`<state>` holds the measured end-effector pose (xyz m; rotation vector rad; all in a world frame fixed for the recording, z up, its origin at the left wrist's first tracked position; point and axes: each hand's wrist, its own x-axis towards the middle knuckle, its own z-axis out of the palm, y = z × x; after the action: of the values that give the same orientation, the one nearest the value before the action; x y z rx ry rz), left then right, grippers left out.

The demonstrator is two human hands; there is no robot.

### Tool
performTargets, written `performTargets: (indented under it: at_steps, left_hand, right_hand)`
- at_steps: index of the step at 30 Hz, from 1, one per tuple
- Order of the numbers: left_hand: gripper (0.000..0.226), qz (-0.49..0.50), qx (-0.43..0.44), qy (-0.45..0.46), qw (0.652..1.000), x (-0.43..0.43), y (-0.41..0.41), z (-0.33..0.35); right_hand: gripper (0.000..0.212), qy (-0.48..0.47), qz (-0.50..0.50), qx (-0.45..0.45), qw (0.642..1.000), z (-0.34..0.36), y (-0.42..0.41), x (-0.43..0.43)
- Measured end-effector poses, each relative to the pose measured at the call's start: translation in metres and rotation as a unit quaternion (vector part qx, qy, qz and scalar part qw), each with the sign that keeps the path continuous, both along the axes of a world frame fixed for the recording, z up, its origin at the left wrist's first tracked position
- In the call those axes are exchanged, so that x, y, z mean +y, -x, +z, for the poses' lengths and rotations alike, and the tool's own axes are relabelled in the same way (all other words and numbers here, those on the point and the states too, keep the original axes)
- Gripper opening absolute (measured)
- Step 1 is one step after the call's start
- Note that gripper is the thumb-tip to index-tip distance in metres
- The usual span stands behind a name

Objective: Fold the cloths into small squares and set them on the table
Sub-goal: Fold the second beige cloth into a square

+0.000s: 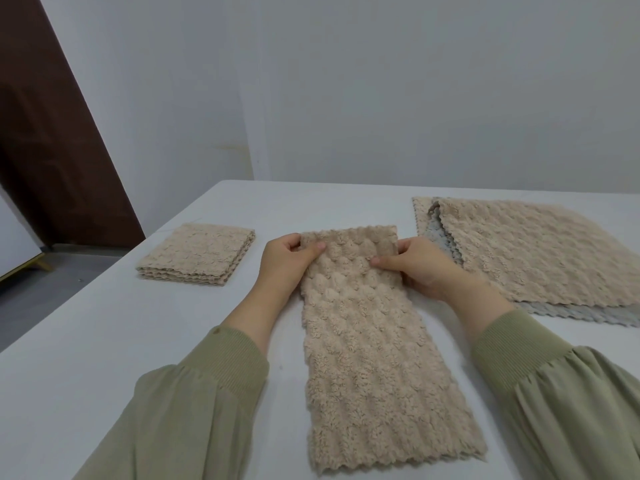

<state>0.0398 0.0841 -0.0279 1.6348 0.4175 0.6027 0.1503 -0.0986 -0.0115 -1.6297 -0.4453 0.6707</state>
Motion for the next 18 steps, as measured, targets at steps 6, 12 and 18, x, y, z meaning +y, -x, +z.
performTargets:
  at_steps: [6, 12, 18]
  left_hand:
    - [0.034, 0.079, 0.045, -0.190, 0.978, -0.006, 0.008, 0.004]
    - [0.021, 0.152, -0.038, -0.223, 0.962, -0.012, 0.011, 0.009]
    - [0.020, 0.185, -0.146, -0.131, 0.963, -0.017, 0.013, 0.014]
  right_hand:
    - [0.020, 0.123, -0.066, -0.182, 0.973, 0.006, 0.008, 0.003]
    - [0.046, 0.140, -0.103, -0.311, 0.934, 0.029, 0.016, 0.006]
    - [0.019, -0.057, -0.189, -0.272, 0.942, 0.034, 0.023, 0.011]
